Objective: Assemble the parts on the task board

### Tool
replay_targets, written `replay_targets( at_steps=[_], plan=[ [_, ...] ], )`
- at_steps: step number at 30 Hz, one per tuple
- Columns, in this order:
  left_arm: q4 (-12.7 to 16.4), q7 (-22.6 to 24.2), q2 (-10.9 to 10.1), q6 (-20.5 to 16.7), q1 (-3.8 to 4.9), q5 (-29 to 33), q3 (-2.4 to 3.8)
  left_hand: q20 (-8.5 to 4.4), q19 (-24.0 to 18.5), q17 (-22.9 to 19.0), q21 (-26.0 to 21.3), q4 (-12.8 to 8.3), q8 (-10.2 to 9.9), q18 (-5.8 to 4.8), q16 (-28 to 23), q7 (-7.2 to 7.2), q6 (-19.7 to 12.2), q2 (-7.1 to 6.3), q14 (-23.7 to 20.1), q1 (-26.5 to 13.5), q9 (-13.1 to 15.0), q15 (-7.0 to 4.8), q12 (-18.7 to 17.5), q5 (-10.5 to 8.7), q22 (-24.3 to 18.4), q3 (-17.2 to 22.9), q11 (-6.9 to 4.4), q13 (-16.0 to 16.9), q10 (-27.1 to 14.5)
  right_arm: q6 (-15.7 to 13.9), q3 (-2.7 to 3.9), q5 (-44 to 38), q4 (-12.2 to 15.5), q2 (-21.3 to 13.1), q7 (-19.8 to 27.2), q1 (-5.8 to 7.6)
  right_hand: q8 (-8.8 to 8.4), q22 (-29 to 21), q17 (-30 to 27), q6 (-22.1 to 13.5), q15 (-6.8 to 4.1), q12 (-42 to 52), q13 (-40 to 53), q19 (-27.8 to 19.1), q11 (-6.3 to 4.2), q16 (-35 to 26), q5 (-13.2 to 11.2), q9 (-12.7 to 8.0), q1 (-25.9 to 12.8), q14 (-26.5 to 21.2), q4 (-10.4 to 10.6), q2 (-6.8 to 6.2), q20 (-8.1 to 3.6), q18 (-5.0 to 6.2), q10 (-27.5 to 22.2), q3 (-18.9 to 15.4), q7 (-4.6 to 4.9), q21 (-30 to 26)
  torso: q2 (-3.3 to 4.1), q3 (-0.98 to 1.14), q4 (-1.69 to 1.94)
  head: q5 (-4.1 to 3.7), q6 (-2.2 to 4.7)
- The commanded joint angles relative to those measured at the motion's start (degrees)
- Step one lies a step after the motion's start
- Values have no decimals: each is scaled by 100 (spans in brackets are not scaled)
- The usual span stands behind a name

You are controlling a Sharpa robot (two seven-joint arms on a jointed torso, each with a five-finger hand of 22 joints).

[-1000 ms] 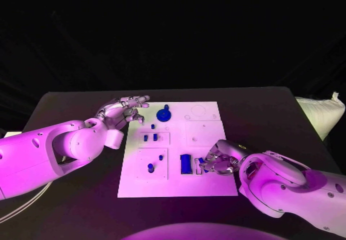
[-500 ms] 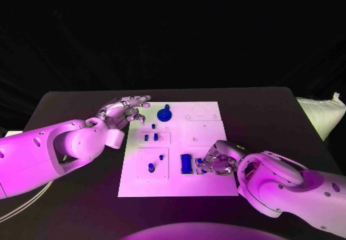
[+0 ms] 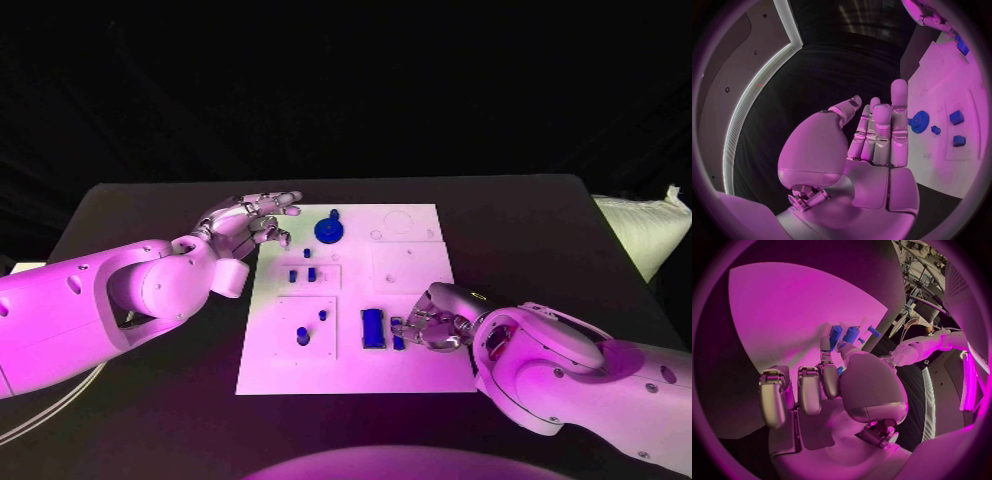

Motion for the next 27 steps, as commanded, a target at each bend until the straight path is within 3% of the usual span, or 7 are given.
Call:
replay_targets(
  at_steps=[1, 11, 18, 21, 24, 27],
  plan=[
    [17, 28, 7, 109, 2, -22, 3, -6, -39, -4, -31, -42, 33, 63, 26, -6, -36, 43, -29, 13, 8, 7, 16, 24, -4, -5, 7, -5, -34, 98, -1, -67, -13, 14, -110, -6, -26, 1509, 758, 5, -33, -37, 789, 600, -27, 25, 18, 12, -63, 462, 10, 3, -28, -39, 195, -46, 39, 24, 0, 0, -2, 4, 1],
    [16, 23, 6, 106, 2, -22, 3, -6, -39, -4, -31, -42, 33, 63, 26, -6, -36, 43, -29, 13, 8, 7, 16, 24, -4, -5, 7, -5, -34, 92, -1, -116, -71, 55, -92, -6, -27, 1509, 746, -20, -31, -73, 774, 600, -23, 17, 9, 46, -103, 459, 55, -19, -27, -39, 184, -167, 43, 24, 4, 2, 2, 2, 1],
    [15, 17, 2, 114, 2, -22, 3, -6, -39, -4, -31, -42, 33, 63, 26, -6, -36, 43, -29, 13, 8, 7, 16, 24, -4, -5, 7, -5, -34, -76, 0, -213, -18, -1, 70, -7, -18, 1509, 743, -28, -30, -73, 776, 600, -24, 14, -30, 84, -144, 458, 110, -36, -26, -39, 185, -301, 41, 24, 3, 6, -4, 2, -7],
    [13, 16, -2, 117, 2, -22, 3, -6, -39, -4, -31, -42, 33, 63, 26, -6, -36, 43, -29, 13, 8, 7, 16, 24, -4, -5, 7, -5, -34, -46, 0, -217, 45, -97, 223, -8, -10, 1509, 747, -35, -33, -69, 780, 600, -28, 15, -220, 123, -196, 459, 180, -68, -27, -39, 188, -476, 35, 24, 2, 7, -2, 4, -6],
    [12, 15, -9, 120, 1, -22, 3, -6, -39, -4, -31, -42, 33, 63, 26, -6, -36, 43, -29, 13, 8, 7, 16, 24, -4, -5, 7, -5, -34, 158, 1, -106, 104, -214, 355, -10, -3, 1509, 758, -48, -34, -48, 792, 600, -29, 21, -508, 166, -208, 461, 205, -206, -29, -39, 194, -713, 33, 24, -1, 3, -10, 16, -7],
    [11, 16, -14, 120, 1, -22, 3, -6, -39, -4, -31, -42, 33, 63, 26, -6, -36, 43, -29, 13, 8, 7, 16, 24, -4, -5, 7, -5, -34, 339, 1, -4, 136, -292, 447, -10, 1, 1509, 760, -62, -34, -45, 796, 600, -30, 20, -625, 201, -136, 462, 187, -271, -30, -39, 194, -868, 34, 24, 0, 3, -20, 21, -9]
  ],
)
